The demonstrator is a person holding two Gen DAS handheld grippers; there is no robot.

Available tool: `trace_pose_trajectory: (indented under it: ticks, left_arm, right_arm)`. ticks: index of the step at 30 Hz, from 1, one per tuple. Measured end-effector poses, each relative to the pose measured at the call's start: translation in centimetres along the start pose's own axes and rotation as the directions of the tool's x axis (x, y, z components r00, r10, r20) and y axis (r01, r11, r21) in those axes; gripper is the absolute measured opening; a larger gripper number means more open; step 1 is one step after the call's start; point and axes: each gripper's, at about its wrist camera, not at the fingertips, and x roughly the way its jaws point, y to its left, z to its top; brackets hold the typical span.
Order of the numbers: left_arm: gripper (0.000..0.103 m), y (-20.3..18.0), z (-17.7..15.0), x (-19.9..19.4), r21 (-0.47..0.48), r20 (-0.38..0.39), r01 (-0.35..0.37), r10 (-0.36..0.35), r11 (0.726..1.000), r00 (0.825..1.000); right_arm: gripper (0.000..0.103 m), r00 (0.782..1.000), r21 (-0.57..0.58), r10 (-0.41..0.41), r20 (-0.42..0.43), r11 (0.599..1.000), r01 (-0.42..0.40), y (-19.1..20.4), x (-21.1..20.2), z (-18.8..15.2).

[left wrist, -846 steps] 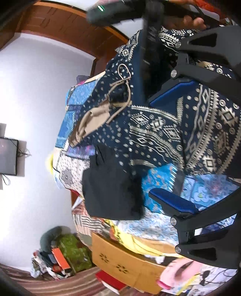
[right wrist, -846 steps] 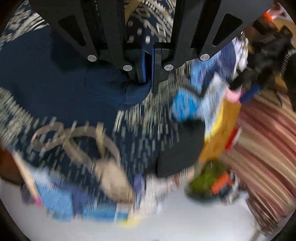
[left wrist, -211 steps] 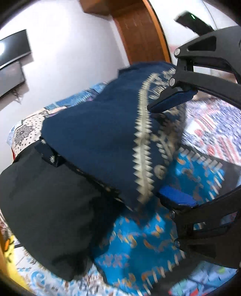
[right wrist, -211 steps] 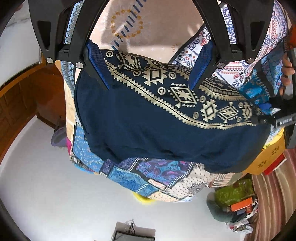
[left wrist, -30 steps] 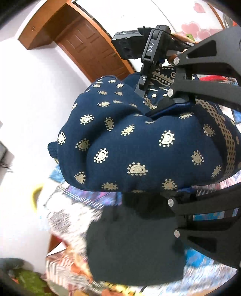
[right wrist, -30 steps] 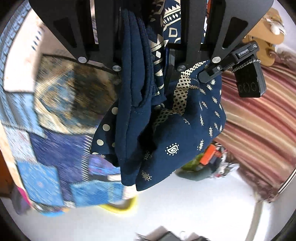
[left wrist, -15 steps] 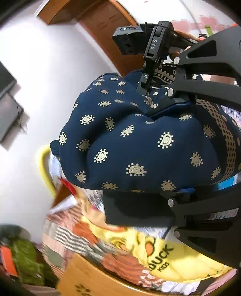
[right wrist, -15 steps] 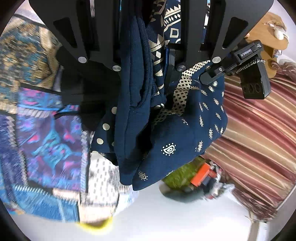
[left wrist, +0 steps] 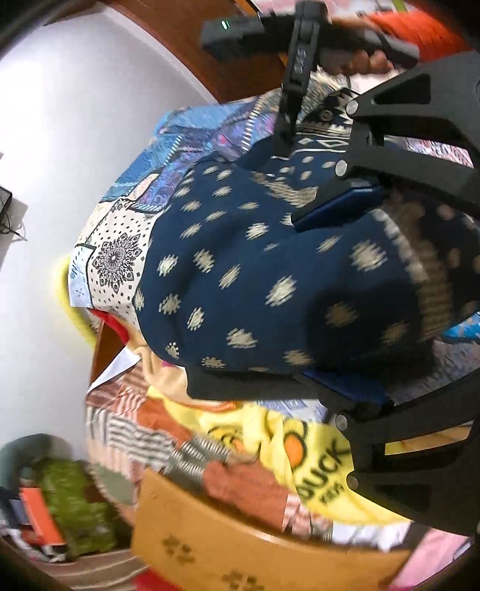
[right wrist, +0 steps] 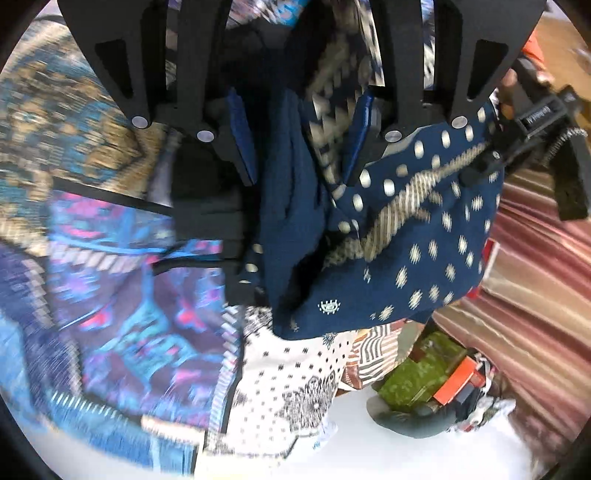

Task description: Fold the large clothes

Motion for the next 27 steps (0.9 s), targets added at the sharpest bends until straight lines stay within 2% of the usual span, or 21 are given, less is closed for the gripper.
trace_pose_trajectory:
  ticks: [2, 5, 7, 9, 11, 14, 17, 19, 21, 23, 24, 25, 27]
  left_arm:
    - [0.077, 0.0, -0.9, -0.2, 0.002, 0.015, -0.022, 0.022, 1.000, 1.000]
    - [0.084, -0.3, -3.1, -1.8, -0.005, 0.019, -0.036, 0.036, 0.999, 0.999]
    - [0.085, -0.6, -4.9, -2.9, -0.004, 0.006, -0.047, 0.047, 0.999, 0.999]
    - [0.084, -1.1, -6.9, -3.4, 0.021, -0.035, -0.108, 0.108, 0.994, 0.993]
    - [0.079, -1.9, -8.1, -4.1, 0.053, -0.029, -0.149, 0.150, 0.987, 0.988]
    - [0.079, -3.4, -9.9, -7.2, 0.083, 0.017, -0.158, 0.157, 0.984, 0.987]
    - [0.079, -4.9, -10.5, -11.3, 0.077, 0.098, -0.152, 0.144, 0.985, 0.985]
    - [0.079, -6.3, -10.6, -14.8, 0.069, 0.170, -0.142, 0.129, 0.987, 0.977]
    - [0.079, -7.8, -10.7, -18.1, 0.071, 0.249, -0.130, 0.109, 0.989, 0.962]
    - [0.079, -9.5, -11.0, -22.1, 0.080, 0.344, -0.118, 0.084, 0.990, 0.935]
    - [0.079, -10.3, -11.4, -24.1, 0.090, 0.391, -0.106, 0.062, 0.990, 0.918]
    - [0.079, -10.8, -11.7, -25.6, 0.099, 0.425, -0.096, 0.045, 0.990, 0.904]
    - [0.079, -12.4, -12.9, -29.6, 0.120, 0.515, -0.076, 0.003, 0.990, 0.857]
  right_arm:
    - [0.048, 0.999, -0.020, -0.042, 0.004, 0.999, 0.042, -0.2, -1.2, -0.9]
    - [0.049, 0.997, -0.021, -0.081, -0.015, 0.997, 0.080, -0.4, -2.0, -2.6]
    - [0.049, 0.996, -0.011, -0.083, -0.027, 0.997, 0.082, -0.5, -2.8, -4.0]
    - [0.049, 0.996, -0.002, -0.082, -0.022, 0.997, 0.082, -0.3, -3.8, -4.9]
    - [0.049, 0.996, 0.006, -0.084, -0.005, 0.996, 0.085, 0.2, -5.4, -5.6]
    - [0.049, 0.996, 0.006, -0.074, 0.046, 0.997, 0.074, 1.0, -8.3, -6.4]
    - [0.049, 0.986, -0.032, -0.079, 0.145, 0.996, 0.085, 2.7, -12.9, -7.3]
    - [0.049, 0.968, -0.065, -0.078, 0.238, 0.993, 0.096, 4.2, -16.3, -8.3]
    - [0.049, 0.938, -0.107, -0.054, 0.342, 0.990, 0.096, 6.0, -20.2, -9.8]
    - [0.051, 0.906, -0.156, -0.018, 0.424, 0.983, 0.092, 7.7, -23.4, -11.5]
    - [0.054, 0.882, -0.183, 0.005, 0.471, 0.979, 0.092, 8.7, -25.3, -12.7]
    - [0.060, 0.853, -0.206, 0.028, 0.521, 0.974, 0.094, 9.6, -27.1, -14.0]
    - [0.065, 0.796, -0.239, 0.054, 0.603, 0.964, 0.115, 11.3, -29.4, -16.0]
